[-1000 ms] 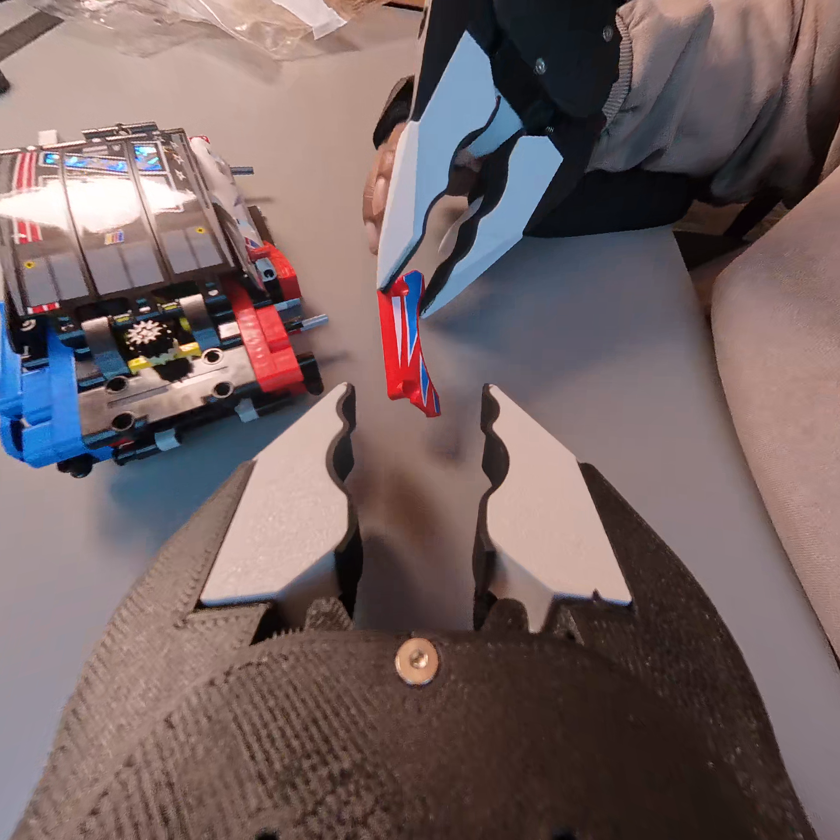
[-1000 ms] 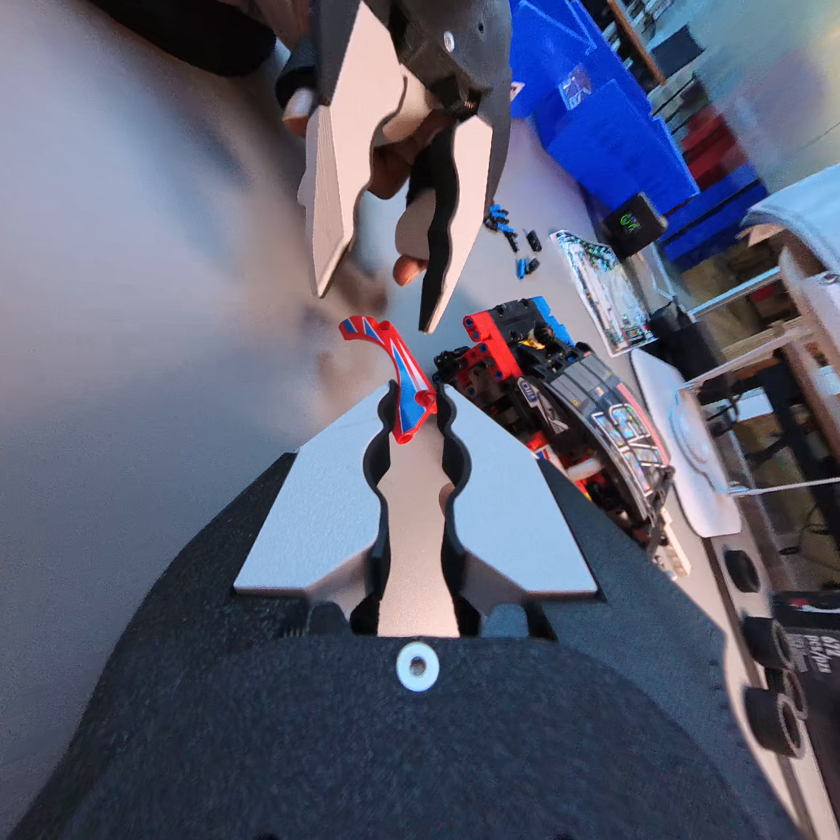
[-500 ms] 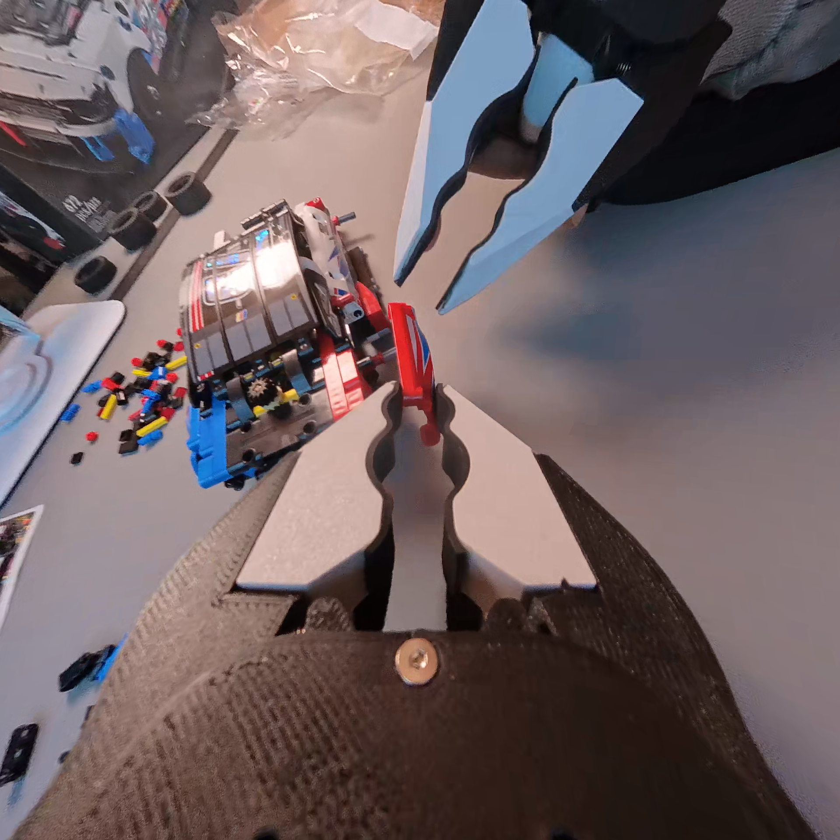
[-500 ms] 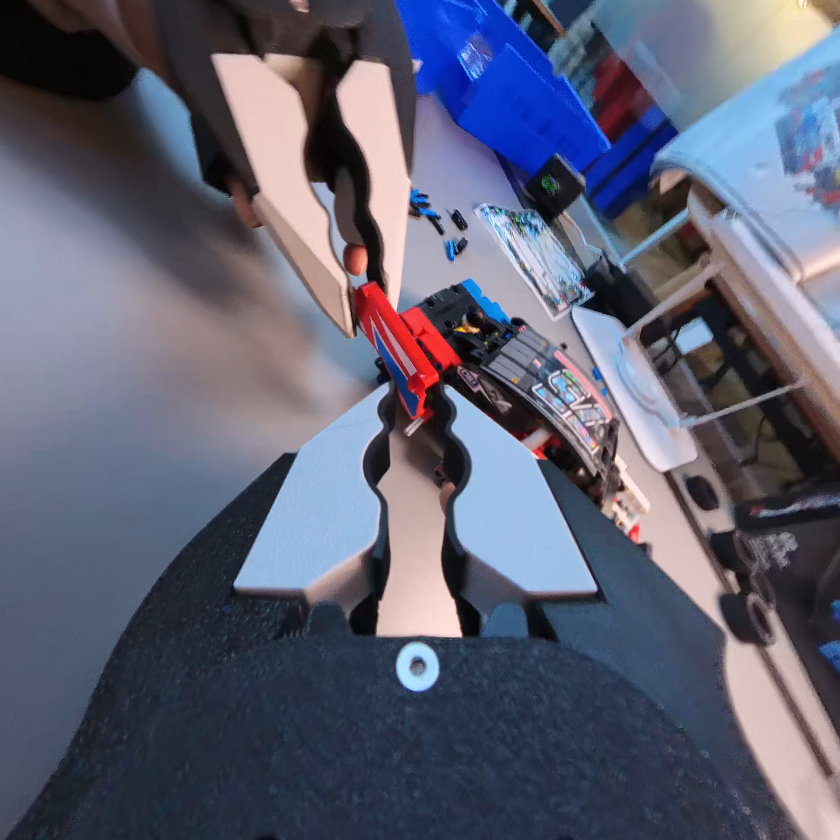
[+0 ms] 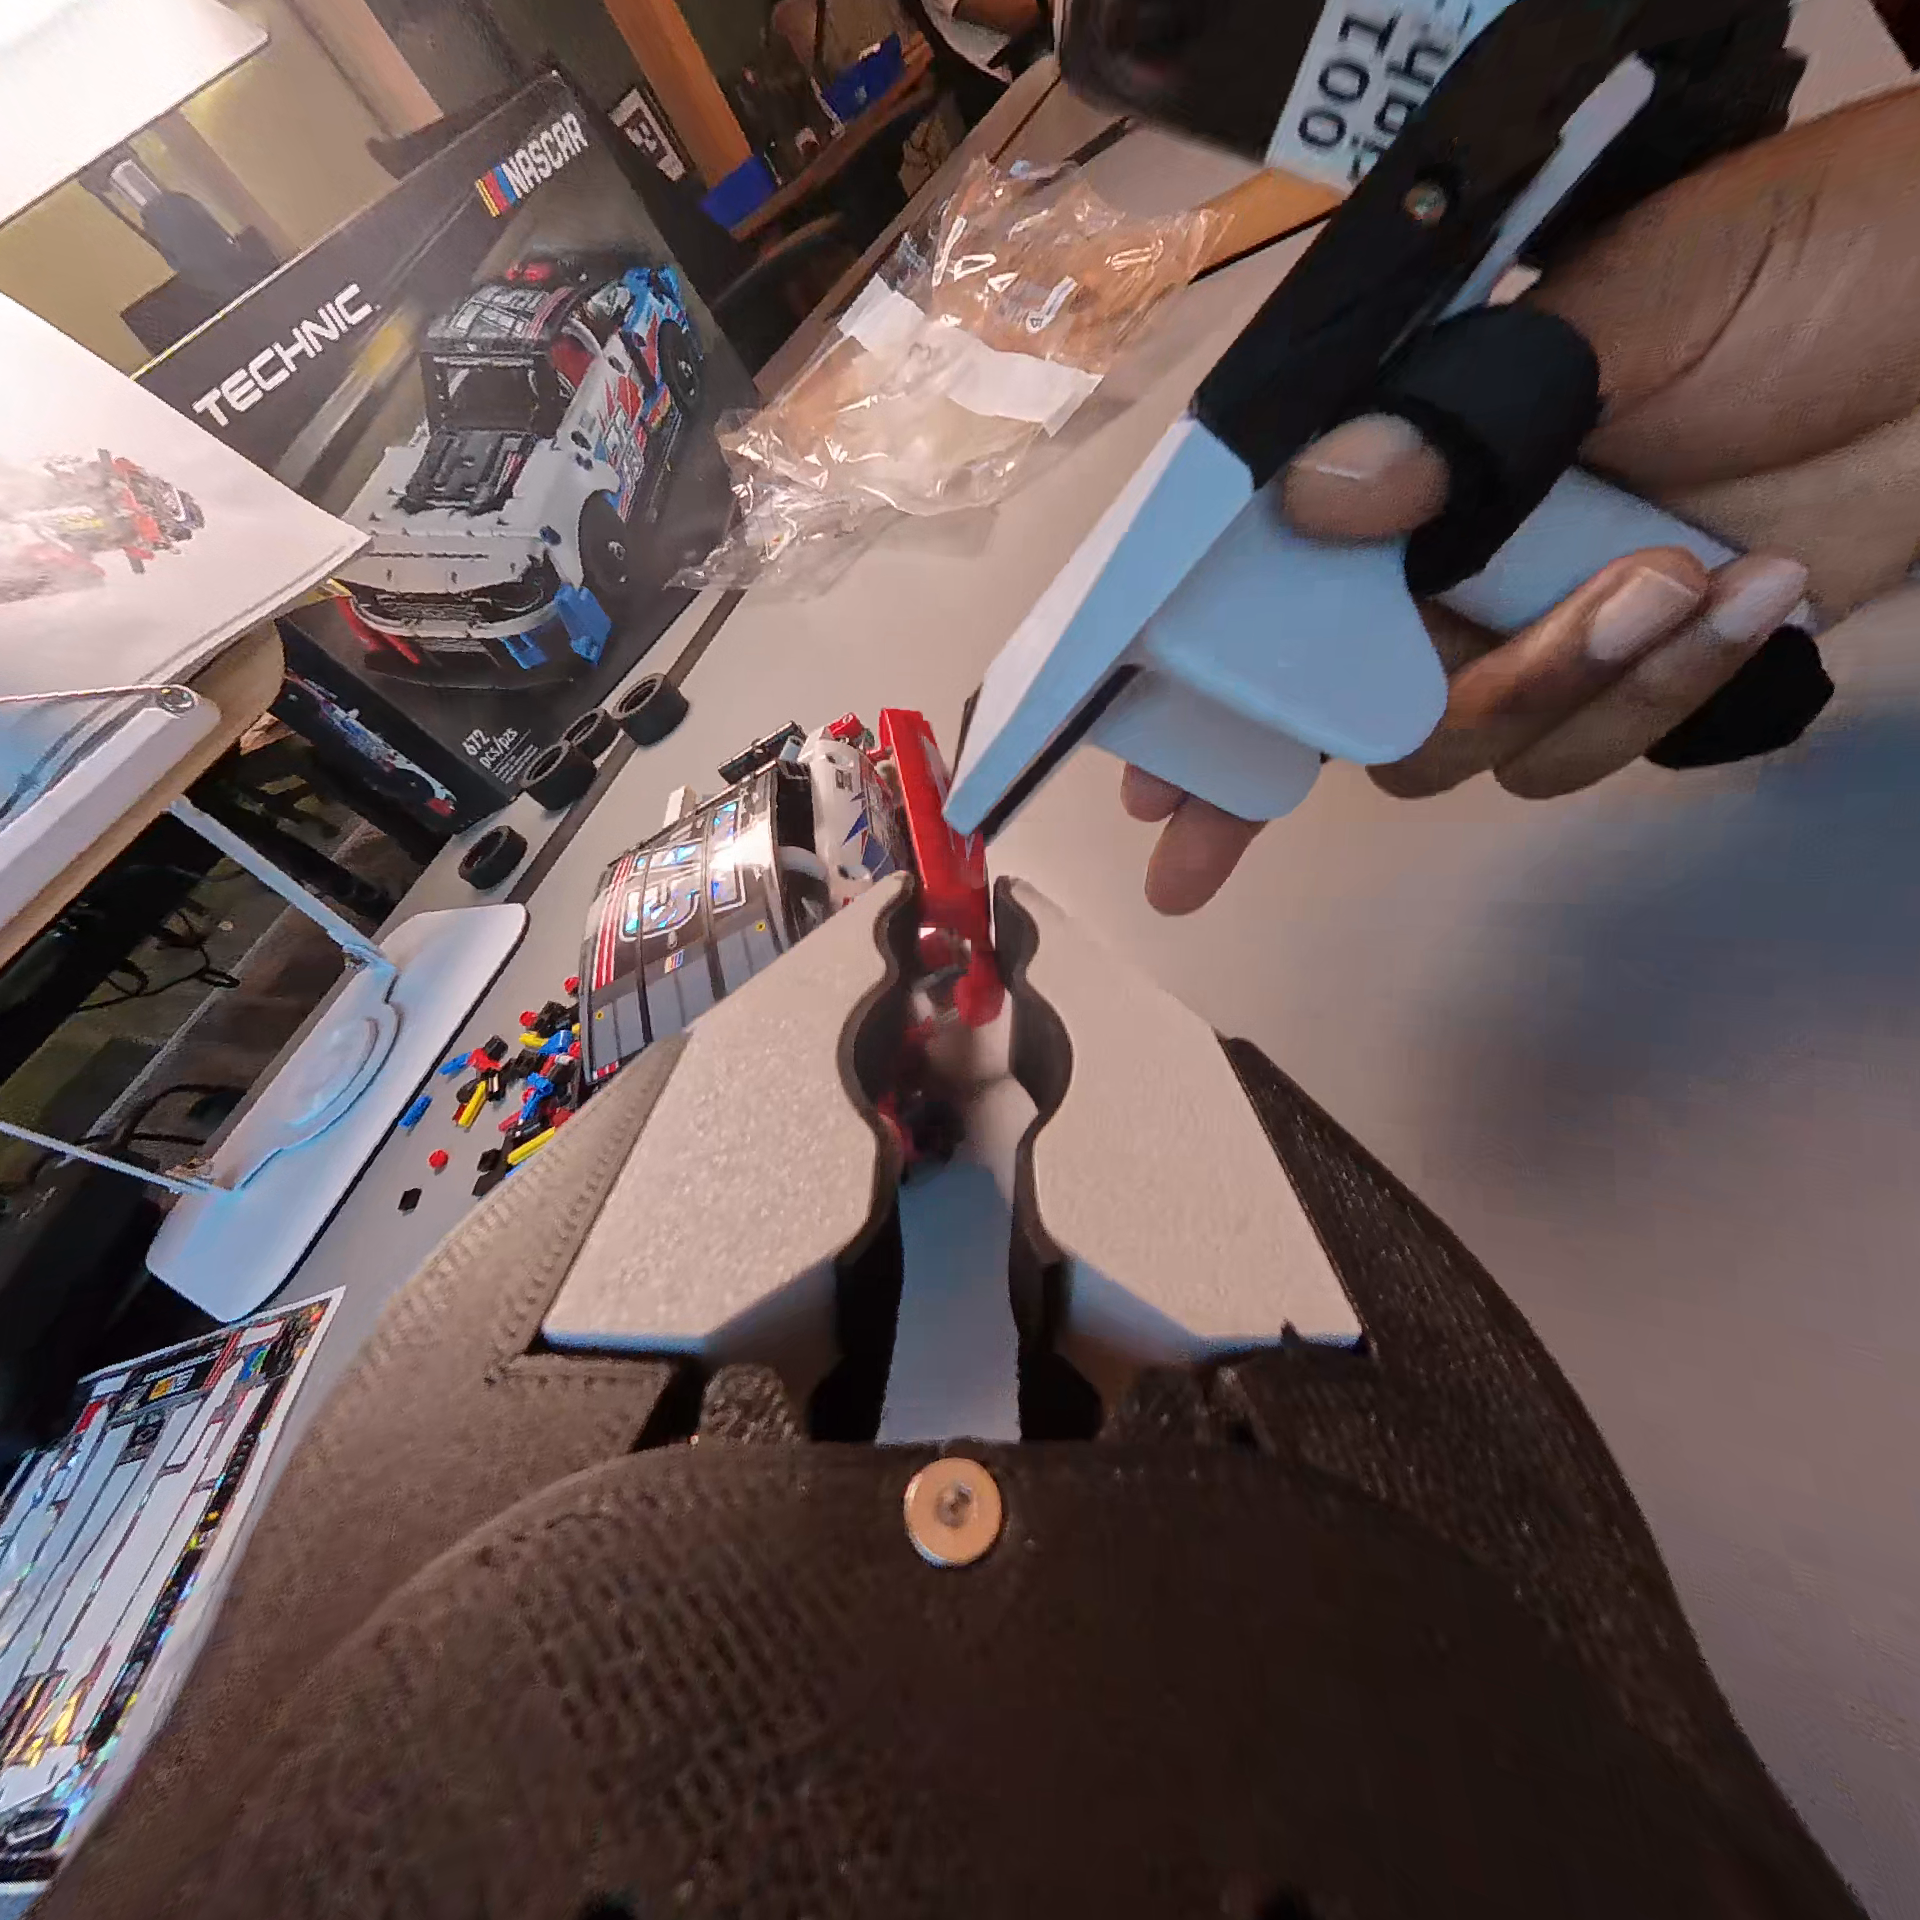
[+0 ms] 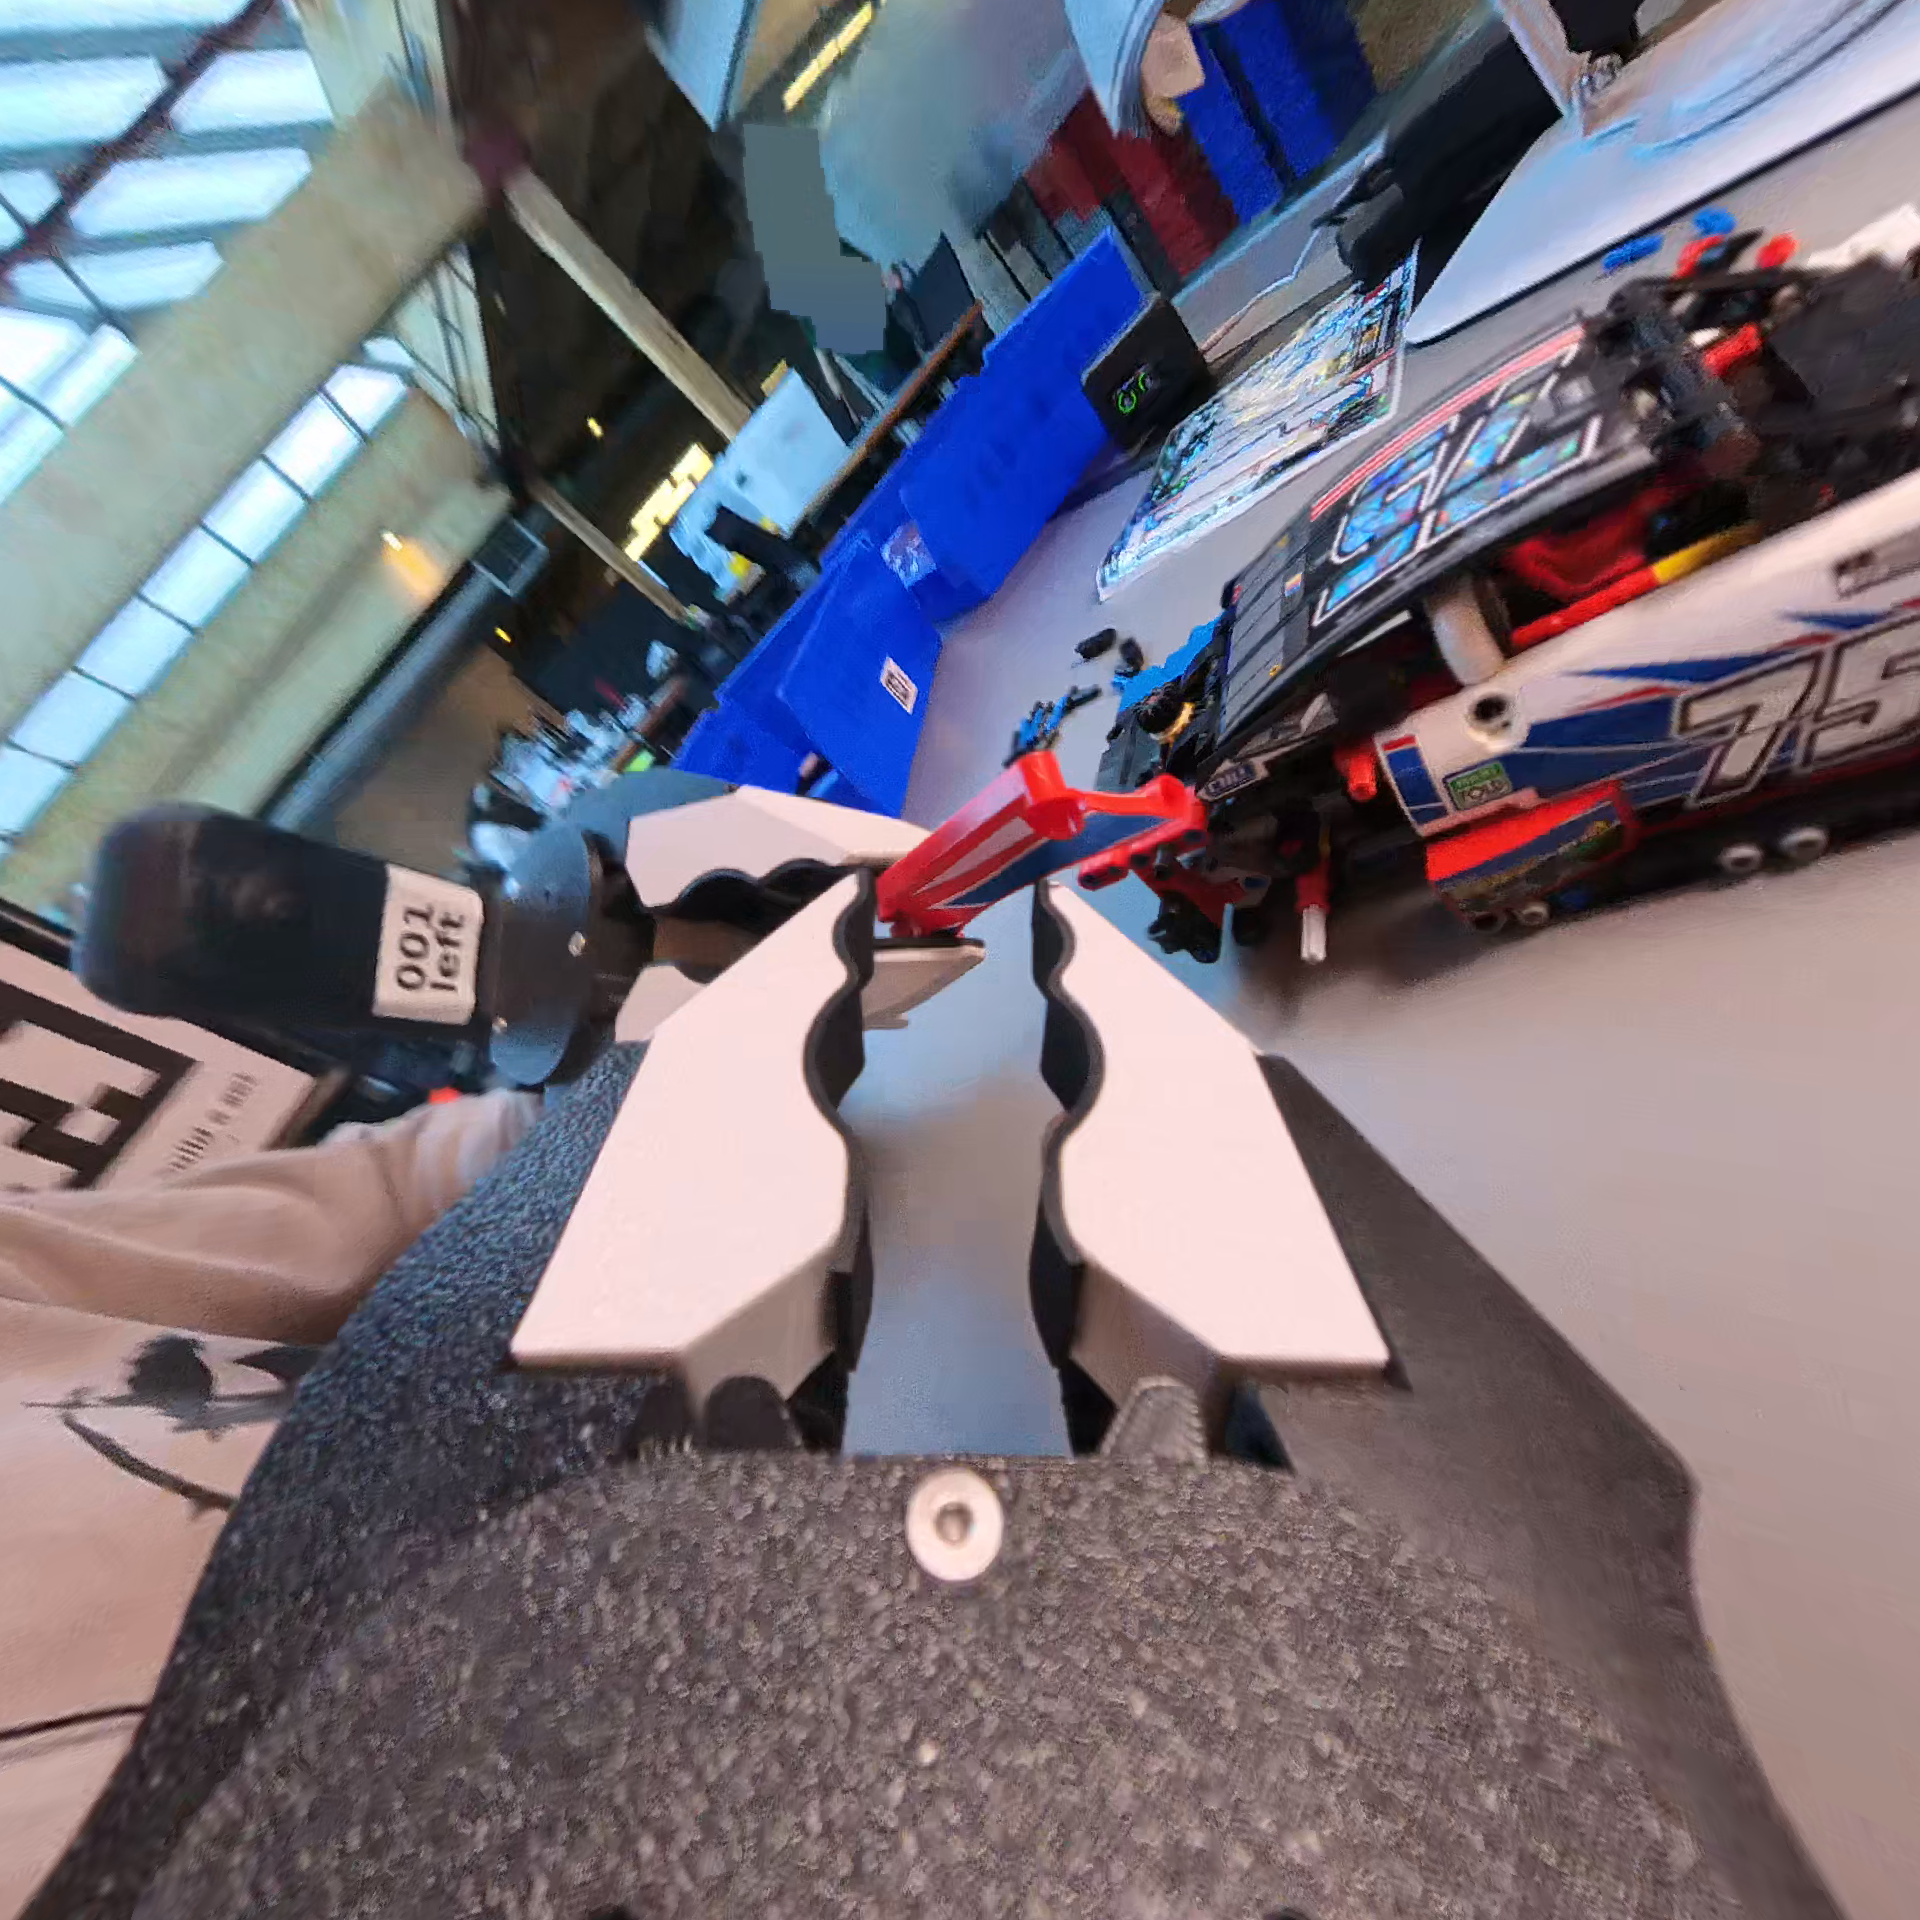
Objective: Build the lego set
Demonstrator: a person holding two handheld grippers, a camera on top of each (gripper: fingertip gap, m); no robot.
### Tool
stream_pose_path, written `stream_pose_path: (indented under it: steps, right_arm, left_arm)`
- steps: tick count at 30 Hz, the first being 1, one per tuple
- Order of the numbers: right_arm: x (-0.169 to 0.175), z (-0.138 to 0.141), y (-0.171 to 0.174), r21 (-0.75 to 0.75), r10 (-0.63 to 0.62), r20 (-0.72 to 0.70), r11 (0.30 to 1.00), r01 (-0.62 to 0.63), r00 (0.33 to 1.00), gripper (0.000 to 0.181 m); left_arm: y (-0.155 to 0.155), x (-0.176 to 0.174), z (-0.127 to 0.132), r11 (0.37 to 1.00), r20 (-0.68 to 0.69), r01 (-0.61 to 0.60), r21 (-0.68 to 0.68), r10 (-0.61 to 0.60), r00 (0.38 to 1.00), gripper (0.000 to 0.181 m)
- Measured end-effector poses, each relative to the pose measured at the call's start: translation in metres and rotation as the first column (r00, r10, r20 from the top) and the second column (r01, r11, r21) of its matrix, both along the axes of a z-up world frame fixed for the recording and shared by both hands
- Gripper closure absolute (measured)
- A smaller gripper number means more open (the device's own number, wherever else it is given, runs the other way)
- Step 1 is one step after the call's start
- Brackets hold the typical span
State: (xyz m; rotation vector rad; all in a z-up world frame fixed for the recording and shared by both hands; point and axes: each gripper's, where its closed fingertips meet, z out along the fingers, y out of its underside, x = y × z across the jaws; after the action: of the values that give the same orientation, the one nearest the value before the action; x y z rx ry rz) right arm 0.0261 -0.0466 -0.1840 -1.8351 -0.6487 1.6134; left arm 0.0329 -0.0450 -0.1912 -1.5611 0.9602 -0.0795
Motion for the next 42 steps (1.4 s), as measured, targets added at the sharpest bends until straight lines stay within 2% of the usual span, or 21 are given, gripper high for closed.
stream_pose_path:
  steps: [3,8,11,14,17,20,24,26,29,31,33,35,38,39,40,42]
  right_arm:
    - [0.005,0.006,0.001,-0.156,0.017,-0.158,0.987,-0.042,0.987,0.172]
    - [0.007,0.01,-0.001,-0.219,0.02,-0.241,0.973,-0.074,0.97,0.174]
    - [0.01,0.014,-0.002,-0.26,0.017,-0.305,0.96,-0.1,0.952,0.18]
    - [0.011,0.013,0.002,-0.324,-0.006,-0.333,0.94,-0.109,0.943,0.181]
    - [0.013,0.011,0.006,-0.362,-0.025,-0.346,0.926,-0.108,0.938,0.181]
    - [0.013,0.004,0.014,-0.428,-0.063,-0.335,0.899,-0.092,0.94,0.181]
    - [0.012,-0.007,0.022,-0.486,-0.096,-0.311,0.871,-0.071,0.946,0.181]
    - [0.013,-0.007,0.025,-0.487,-0.107,-0.312,0.871,-0.062,0.944,0.181]
    - [0.017,-0.017,0.032,-0.48,-0.139,-0.241,0.877,0.007,0.961,0.181]
    - [0.017,-0.033,0.028,-0.458,-0.114,-0.118,0.888,0.048,0.986,0.181]
    - [0.017,-0.039,0.02,-0.461,-0.076,-0.052,0.886,0.044,0.996,0.181]
    - [0.018,-0.045,0.014,-0.479,-0.068,0.013,0.876,0.066,0.998,0.18]
    - [0.027,-0.055,0.0,-0.573,-0.038,0.092,0.815,0.084,0.995,0.151]
    - [0.036,-0.057,-0.011,-0.593,0.003,0.129,0.801,0.075,0.992,0.145]
    - [0.048,-0.053,-0.023,-0.6,0.05,0.161,0.798,0.058,0.986,0.145]
    - [0.075,-0.039,-0.035,-0.537,0.175,0.241,0.843,-0.019,0.955,0.148]
  left_arm:
    - [-0.004,0.003,0.004,0.999,0.047,0.026,-0.022,-0.025,0.999,0.17]
    - [-0.008,0.007,0.008,0.996,0.104,0.062,-0.058,-0.056,0.993,0.17]
    - [-0.009,0.01,0.005,0.978,0.196,0.119,-0.174,-0.084,0.977,0.168]
    - [-0.01,0.006,0.013,0.958,0.309,0.184,-0.219,-0.111,0.945,0.163]
    - [-0.004,-0.009,0.02,0.951,0.331,0.195,-0.239,-0.109,0.937,0.154]
    - [0.023,-0.045,0.022,0.952,0.288,0.088,-0.294,0.001,0.958,0.146]
    - [0.06,-0.09,0.011,0.882,0.311,0.033,-0.471,0.131,0.941,0.122]
    - [0.065,-0.09,0.009,0.862,0.331,0.071,-0.502,0.115,0.937,0.118]
    - [0.053,-0.069,0.009,0.912,0.233,0.11,-0.396,-0.016,0.972,0.126]
    - [0.039,-0.052,-0.001,0.947,0.07,0.118,-0.298,-0.102,0.992,0.131]
    - [0.029,-0.043,-0.014,0.966,-0.083,0.108,-0.236,-0.131,0.988,0.137]
    - [0.019,-0.034,-0.026,0.955,-0.101,0.123,-0.269,-0.155,0.983,0.134]
    - [0.017,-0.038,-0.034,0.957,-0.113,0.093,-0.276,-0.128,0.985,0.132]
    - [0.017,-0.041,-0.034,0.956,-0.116,0.074,-0.285,-0.111,0.987,0.13]
    - [0.017,-0.046,-0.034,0.956,-0.118,0.055,-0.287,-0.093,0.989,0.127]
    - [0.015,-0.054,-0.032,0.96,-0.117,0.021,-0.28,-0.056,0.992,0.127]
